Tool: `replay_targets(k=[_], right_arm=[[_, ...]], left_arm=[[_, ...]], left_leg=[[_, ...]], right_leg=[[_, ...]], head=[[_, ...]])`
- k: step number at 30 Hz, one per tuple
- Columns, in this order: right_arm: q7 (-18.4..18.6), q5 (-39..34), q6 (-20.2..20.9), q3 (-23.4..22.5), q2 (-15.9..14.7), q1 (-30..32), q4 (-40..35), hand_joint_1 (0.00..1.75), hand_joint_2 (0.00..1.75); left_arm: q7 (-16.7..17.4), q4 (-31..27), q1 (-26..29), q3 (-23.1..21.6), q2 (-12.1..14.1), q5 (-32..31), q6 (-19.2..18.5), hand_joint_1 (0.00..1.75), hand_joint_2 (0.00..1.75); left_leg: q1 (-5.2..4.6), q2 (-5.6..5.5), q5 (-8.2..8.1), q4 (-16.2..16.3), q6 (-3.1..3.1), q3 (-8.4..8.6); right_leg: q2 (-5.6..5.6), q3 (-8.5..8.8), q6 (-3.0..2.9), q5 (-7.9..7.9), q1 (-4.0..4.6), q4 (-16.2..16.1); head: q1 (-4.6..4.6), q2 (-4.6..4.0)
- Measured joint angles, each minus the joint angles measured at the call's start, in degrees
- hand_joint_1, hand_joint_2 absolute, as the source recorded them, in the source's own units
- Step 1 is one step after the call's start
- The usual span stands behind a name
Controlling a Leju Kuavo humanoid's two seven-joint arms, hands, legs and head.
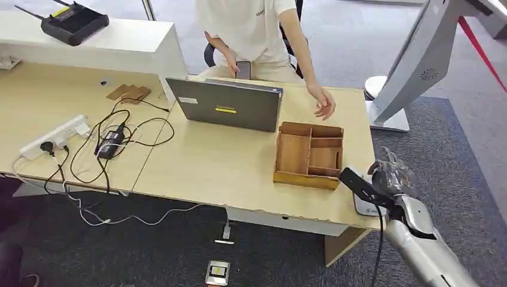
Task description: Pass the card to the sensor for recognition and then transmit it.
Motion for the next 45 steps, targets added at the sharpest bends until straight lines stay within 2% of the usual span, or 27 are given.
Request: replay_targets(k=[9,22,32,38,45], right_arm=[[-0.17,-0.39,3.52,0.92,0.48,-0.03,0.79,1.75,1.75],[-0.85,-1.57,4.41,1.51,0.76,-0.78,2.25,1.75,1.75],[0.31,-1.95,-0.33,1.44,0.57,-1.22,1.05,1.75,1.75],[2.67,-1.38,-1.20,0.46,-0.39,-5.81,-4.73,1.75,1.75],[3.21,-0.46,3.83,-0.31,-0.57,-14.04,-9.86,1.75,1.75]], left_arm=[[0.39,0.00,0.04,0.00,-0.02,0.04,-0.02,0.00,0.00],[0.55,0.00,0.03,0.00,-0.02,-0.13,-0.11,0.00,0.00],[0.57,0.00,-0.38,-0.02,-0.02,-1.44,-1.03,0.00,0.00],[0.31,-0.07,-1.39,-0.31,-0.13,-3.41,-2.69,0.00,0.00],[0.15,-0.42,-2.90,-0.70,-0.61,-5.42,-4.81,0.00,0.00]], left_leg=[[0.01,0.01,0.00,0.00,0.00,0.00],[0.01,0.02,0.00,0.00,0.00,0.06],[0.00,0.03,0.00,0.01,0.00,0.03],[-0.01,0.04,0.01,0.01,0.00,0.04],[-0.01,0.04,0.02,0.01,0.00,0.02]], right_leg=[[0.00,0.00,0.00,0.00,0.00,0.00],[0.00,0.04,0.00,0.00,0.00,0.00],[0.01,0.02,0.00,0.01,0.00,0.00],[0.01,0.00,0.00,0.01,0.00,0.00],[0.02,0.00,-0.01,0.03,-0.01,0.02]], head=[[-0.02,0.00],[0.00,0.00],[0.00,0.00],[-0.02,0.00],[-0.02,0.00]])
